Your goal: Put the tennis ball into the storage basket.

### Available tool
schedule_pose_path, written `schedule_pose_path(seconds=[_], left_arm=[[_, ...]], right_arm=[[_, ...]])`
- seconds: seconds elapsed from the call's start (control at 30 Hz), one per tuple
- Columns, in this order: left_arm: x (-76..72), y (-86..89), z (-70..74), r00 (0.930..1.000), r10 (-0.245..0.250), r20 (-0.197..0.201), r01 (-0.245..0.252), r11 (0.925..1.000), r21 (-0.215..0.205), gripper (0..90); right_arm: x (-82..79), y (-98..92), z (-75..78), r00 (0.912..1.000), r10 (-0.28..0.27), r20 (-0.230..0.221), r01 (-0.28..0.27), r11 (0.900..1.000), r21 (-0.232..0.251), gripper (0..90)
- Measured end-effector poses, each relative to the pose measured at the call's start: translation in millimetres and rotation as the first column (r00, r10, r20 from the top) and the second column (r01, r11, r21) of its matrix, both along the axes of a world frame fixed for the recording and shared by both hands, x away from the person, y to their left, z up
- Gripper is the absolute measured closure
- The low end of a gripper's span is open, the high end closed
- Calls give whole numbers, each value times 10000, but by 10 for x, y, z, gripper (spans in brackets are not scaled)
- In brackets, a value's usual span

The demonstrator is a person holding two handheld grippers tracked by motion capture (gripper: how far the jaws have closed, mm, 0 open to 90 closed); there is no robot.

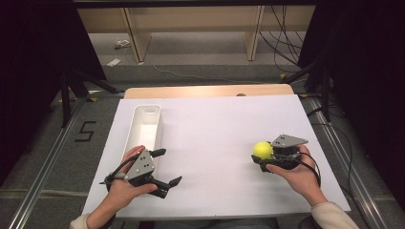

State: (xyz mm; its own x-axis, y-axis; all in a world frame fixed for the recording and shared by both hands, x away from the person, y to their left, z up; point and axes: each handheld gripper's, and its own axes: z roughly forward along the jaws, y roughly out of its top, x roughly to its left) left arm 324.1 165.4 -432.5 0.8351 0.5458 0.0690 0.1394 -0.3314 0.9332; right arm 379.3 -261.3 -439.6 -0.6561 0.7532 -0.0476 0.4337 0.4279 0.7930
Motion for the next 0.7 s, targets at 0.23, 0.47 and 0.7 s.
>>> schedule_pose_path(seconds=[0.23, 0.47, 0.7], left_arm=[[-1, 0, 0, 10000, -4, 2, 4, 10000, -5, 0], [-1, 1, 0, 10000, -9, -3, 9, 10000, -11, 0], [-1, 0, 0, 10000, -11, -2, 11, 10000, -5, 0]], right_arm=[[6, 35, 8, 10000, 56, 37, -56, 10000, 0, 267], [11, 52, 12, 10000, 70, 55, -70, 10000, -3, 267], [17, 71, 20, 10000, 56, 77, -56, 10000, 61, 267]])
